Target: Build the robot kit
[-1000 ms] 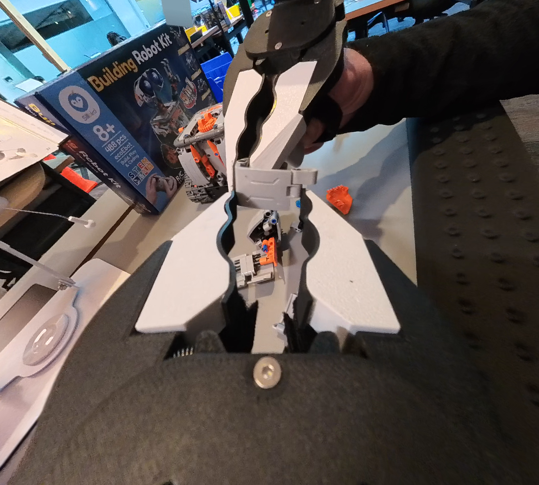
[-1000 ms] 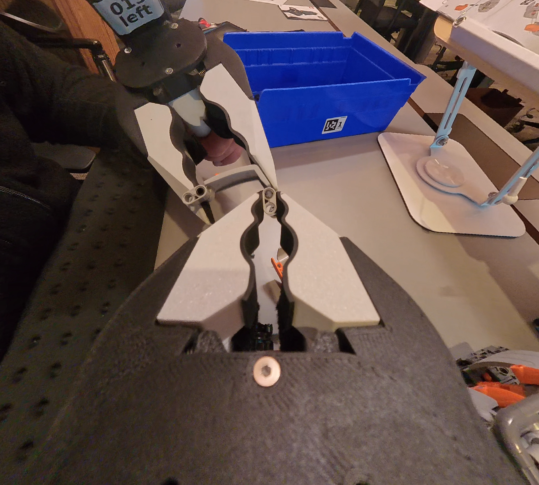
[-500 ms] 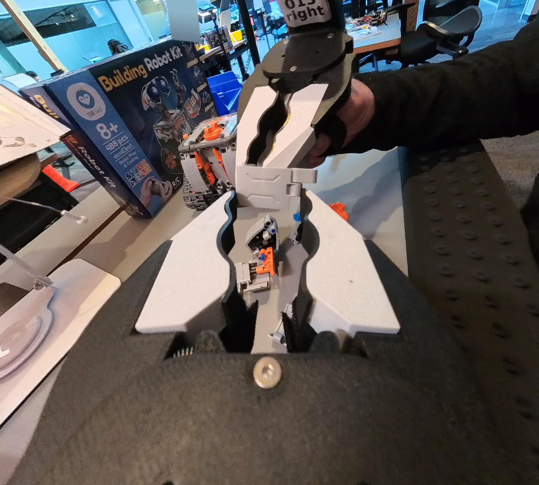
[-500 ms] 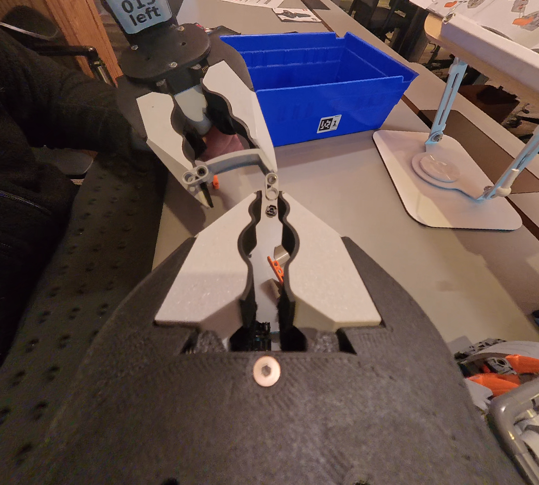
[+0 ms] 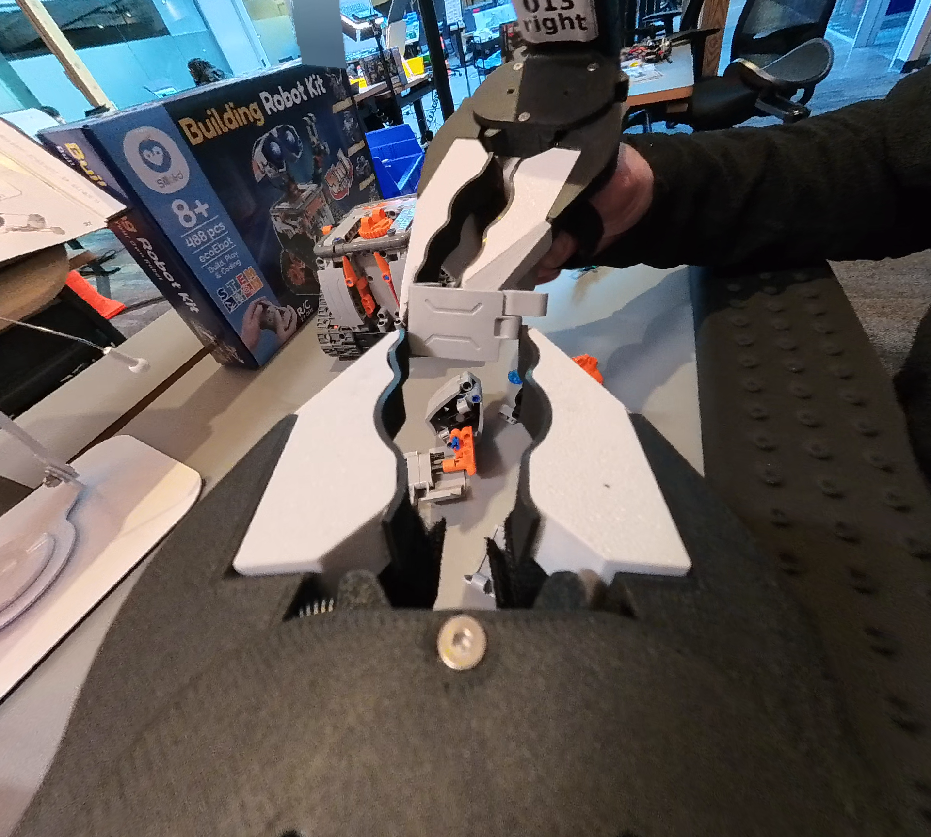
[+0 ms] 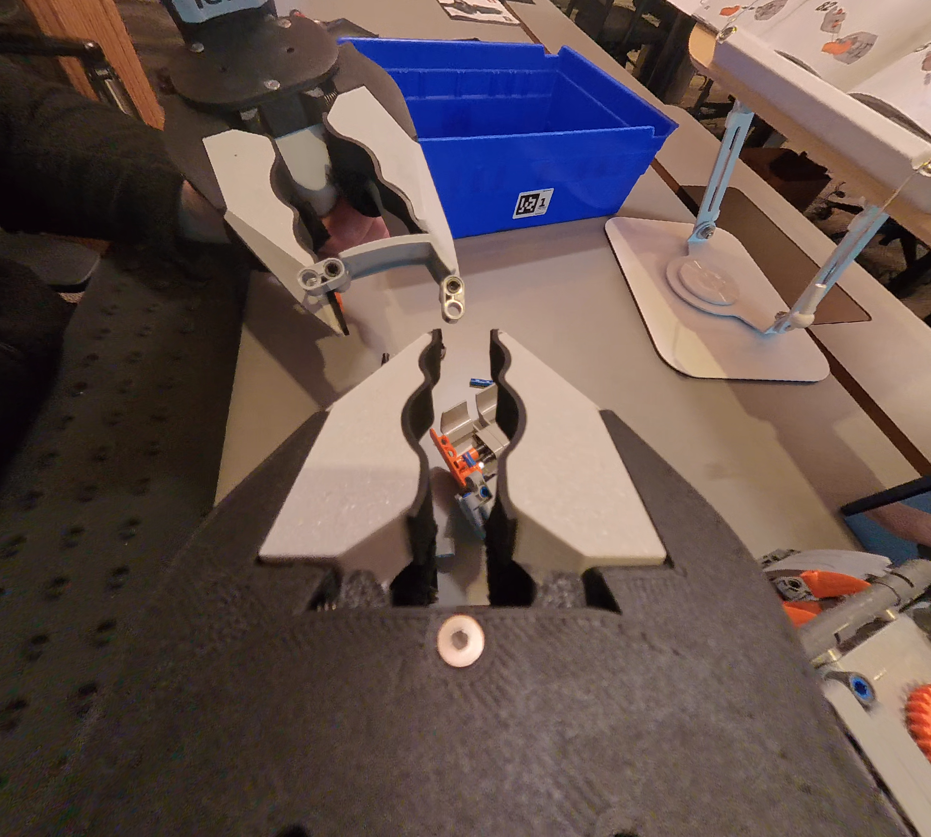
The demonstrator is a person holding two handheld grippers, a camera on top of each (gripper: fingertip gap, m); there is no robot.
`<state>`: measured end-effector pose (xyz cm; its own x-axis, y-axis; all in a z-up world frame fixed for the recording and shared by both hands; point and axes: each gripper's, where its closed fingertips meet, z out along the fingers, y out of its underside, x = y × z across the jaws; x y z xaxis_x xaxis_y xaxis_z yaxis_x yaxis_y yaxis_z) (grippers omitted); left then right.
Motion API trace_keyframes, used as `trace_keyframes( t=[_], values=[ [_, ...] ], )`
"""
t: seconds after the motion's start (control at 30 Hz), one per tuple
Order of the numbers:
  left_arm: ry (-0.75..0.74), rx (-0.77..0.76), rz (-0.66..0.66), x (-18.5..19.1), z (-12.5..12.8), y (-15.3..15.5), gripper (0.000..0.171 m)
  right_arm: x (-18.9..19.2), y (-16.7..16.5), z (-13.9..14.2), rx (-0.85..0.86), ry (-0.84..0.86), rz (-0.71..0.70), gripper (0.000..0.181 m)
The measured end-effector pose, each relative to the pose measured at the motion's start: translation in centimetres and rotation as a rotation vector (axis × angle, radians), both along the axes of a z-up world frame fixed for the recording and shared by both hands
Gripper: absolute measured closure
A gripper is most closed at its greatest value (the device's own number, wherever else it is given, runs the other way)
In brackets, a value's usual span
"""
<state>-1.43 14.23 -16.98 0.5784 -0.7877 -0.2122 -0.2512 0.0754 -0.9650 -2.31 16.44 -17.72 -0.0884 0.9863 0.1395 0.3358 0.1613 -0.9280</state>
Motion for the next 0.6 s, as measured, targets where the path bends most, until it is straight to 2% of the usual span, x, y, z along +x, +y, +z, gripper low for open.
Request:
trace_keyframes(
  t=[0.6],
  values=[
    [-0.005,-0.034,-0.010,0.12,-0.44,0.09,0.131,-0.07,0.15,-0.44,0.092,-0.018,-0.018,0.161]
  ],
)
